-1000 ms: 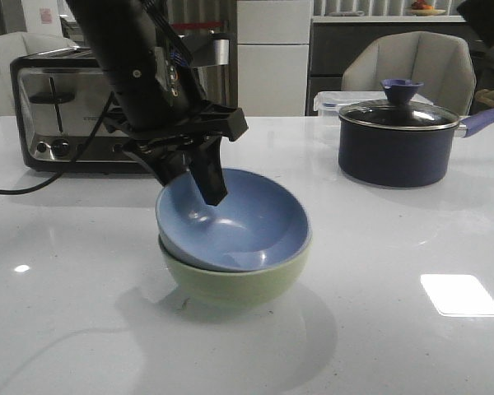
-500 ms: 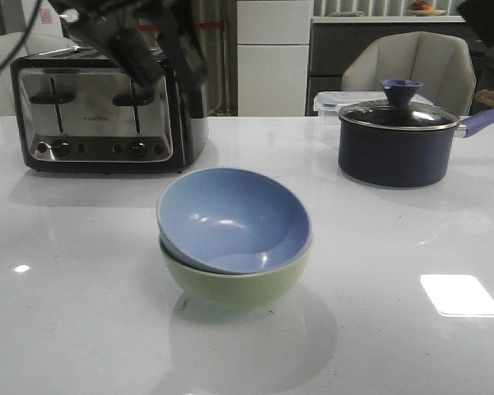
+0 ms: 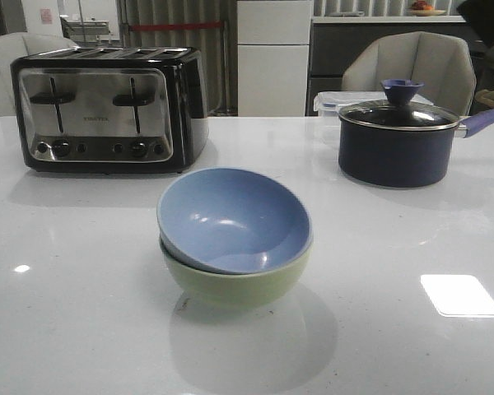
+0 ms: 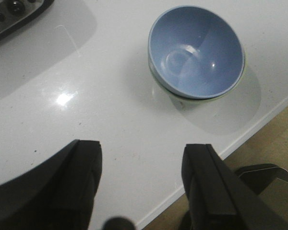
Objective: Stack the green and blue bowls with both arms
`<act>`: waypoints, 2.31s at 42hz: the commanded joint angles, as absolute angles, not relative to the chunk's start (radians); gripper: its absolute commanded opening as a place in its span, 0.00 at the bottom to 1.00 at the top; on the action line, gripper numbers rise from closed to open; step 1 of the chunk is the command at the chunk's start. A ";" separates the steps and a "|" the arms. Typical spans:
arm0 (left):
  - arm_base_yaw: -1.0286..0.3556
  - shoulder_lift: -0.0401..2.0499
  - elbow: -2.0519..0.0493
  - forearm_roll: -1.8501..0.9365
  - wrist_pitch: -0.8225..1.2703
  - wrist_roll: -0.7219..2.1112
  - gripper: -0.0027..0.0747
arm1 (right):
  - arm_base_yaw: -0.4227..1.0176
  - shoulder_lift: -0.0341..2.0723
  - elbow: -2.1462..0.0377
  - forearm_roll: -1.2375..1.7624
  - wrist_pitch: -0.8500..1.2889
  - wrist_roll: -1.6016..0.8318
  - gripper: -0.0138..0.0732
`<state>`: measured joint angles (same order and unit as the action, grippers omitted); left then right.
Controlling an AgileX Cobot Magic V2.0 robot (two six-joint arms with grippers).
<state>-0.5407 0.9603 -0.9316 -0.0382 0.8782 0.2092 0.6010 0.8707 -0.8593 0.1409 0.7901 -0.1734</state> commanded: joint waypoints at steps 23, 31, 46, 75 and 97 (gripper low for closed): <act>-0.548 0.717 -0.787 0.125 0.702 0.000 0.58 | 0.560 0.866 -0.860 0.080 0.739 -0.112 0.72; -0.548 0.717 -0.787 0.125 0.700 0.000 0.42 | 0.560 0.866 -0.860 0.080 0.749 -0.112 0.46; -0.548 0.717 -0.787 0.125 0.697 0.000 0.18 | 0.560 0.866 -0.860 0.080 0.747 -0.112 0.22; -0.540 0.696 -0.783 0.123 0.698 0.000 0.15 | 0.560 0.866 -0.860 0.079 0.746 -0.112 0.22; -0.126 0.140 -0.308 0.010 0.213 0.000 0.16 | 0.560 0.866 -0.860 0.079 0.749 -0.112 0.22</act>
<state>-0.1622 0.1979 -0.3409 0.0245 0.3627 0.0107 0.5651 0.8725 -0.8339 0.0875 0.8092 -0.1131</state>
